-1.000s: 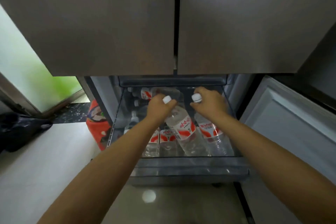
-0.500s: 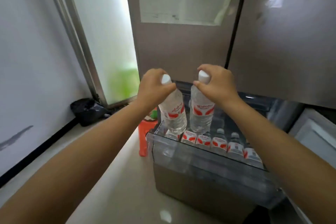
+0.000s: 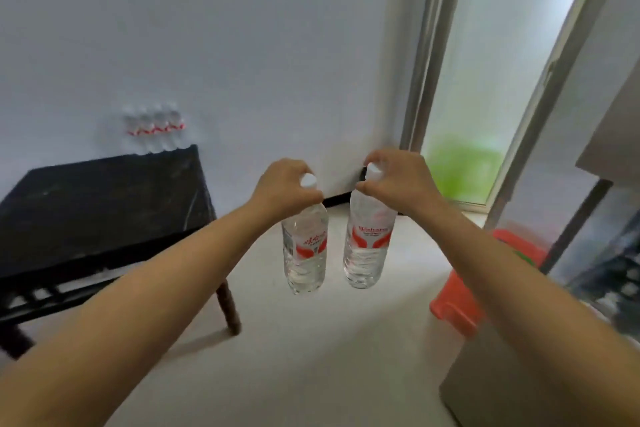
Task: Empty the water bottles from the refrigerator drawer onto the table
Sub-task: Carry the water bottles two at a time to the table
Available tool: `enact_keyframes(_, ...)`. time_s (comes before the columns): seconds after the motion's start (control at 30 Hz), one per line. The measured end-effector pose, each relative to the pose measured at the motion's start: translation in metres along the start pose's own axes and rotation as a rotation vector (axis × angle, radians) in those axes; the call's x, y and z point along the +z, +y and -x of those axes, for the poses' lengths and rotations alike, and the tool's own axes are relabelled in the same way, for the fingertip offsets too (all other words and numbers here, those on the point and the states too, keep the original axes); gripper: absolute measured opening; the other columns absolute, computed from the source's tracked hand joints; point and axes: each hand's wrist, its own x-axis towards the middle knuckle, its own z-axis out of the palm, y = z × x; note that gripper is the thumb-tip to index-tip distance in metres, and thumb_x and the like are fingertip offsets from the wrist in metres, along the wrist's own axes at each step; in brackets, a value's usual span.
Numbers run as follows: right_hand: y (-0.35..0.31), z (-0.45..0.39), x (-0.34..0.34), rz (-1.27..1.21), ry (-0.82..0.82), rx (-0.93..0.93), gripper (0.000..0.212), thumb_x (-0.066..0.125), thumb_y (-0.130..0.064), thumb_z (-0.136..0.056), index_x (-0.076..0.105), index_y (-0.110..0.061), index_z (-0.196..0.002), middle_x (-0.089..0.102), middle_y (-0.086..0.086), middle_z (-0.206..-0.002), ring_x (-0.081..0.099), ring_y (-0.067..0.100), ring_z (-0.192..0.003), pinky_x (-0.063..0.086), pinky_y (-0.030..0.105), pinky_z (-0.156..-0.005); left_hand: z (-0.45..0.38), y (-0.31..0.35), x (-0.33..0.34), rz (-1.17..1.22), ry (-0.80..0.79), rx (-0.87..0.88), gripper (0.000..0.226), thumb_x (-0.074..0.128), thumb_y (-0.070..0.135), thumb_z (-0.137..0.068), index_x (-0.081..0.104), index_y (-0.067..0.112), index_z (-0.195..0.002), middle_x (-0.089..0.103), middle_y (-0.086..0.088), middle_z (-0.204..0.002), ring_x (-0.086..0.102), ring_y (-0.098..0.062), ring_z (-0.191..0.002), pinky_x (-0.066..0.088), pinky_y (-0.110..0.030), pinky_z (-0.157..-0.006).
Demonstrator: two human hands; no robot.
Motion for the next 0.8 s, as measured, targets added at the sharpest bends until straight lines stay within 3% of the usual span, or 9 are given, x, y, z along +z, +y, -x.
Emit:
enact_keyframes(0.2,-0.121,-0.057,0.095,-0.095,-0.149,-0.130,0.041,0.068,-0.026,-0.081,0.062,-0.009,-0.118,0.062,0.005,-0.128,0.055,0.020,-0.119,0.042,0.027,-0.095,0.017,-0.142,-0.093,-0.063,0.046,-0.179,0.028,0.066,0.017,-0.081,0.065,0.004,-0.105,0.056,-0.004,-0.095,0.052,-0.017,-0.089,0.044,-0.028,-0.079)
enact_keyframes(0.33,-0.199,-0.089,0.159,-0.109,-0.280,-0.204,0.036,0.067,-0.020,-0.082,0.062,-0.005,-0.114,0.061,0.009,-0.124,0.055,0.023,-0.114,0.039,0.024,-0.084,0.023,-0.224,-0.149,-0.142,0.049,-0.244,0.029,0.067,0.019,-0.081,0.065,0.005,-0.106,0.060,-0.007,-0.103,0.050,-0.015,-0.089,0.041,-0.026,-0.076)
enact_keyframes(0.43,-0.251,-0.112,0.201,-0.120,-0.343,-0.230,0.033,0.067,-0.017,-0.081,0.062,-0.004,-0.111,0.062,0.012,-0.119,0.055,0.021,-0.094,0.048,0.027,-0.082,0.022,-0.276,-0.184,-0.180,0.067,-0.309,0.028,0.067,0.019,-0.081,0.065,0.006,-0.106,0.063,-0.010,-0.111,0.052,-0.017,-0.091,0.042,-0.026,-0.076)
enact_keyframes(0.57,-0.311,-0.148,0.251,-0.119,-0.409,-0.285,0.031,0.067,-0.016,-0.080,0.064,-0.003,-0.108,0.062,0.011,-0.112,0.053,0.018,-0.081,0.046,0.018,-0.055,0.014,-0.347,-0.221,-0.187,0.095,-0.399,0.029,0.068,0.019,-0.081,0.064,0.006,-0.107,0.063,-0.010,-0.113,0.050,-0.014,-0.089,0.045,-0.027,-0.077)
enact_keyframes(0.8,-0.393,-0.235,0.346,-0.120,-0.479,-0.349,0.031,0.068,-0.019,-0.081,0.063,-0.005,-0.109,0.053,0.003,-0.094,0.055,0.019,-0.080,0.047,0.018,-0.055,-0.034,-0.472,-0.254,-0.242,0.022,-0.491,0.031,0.067,0.023,-0.083,0.062,0.008,-0.109,0.062,-0.009,-0.115,0.050,-0.013,-0.089,0.042,-0.024,-0.074)
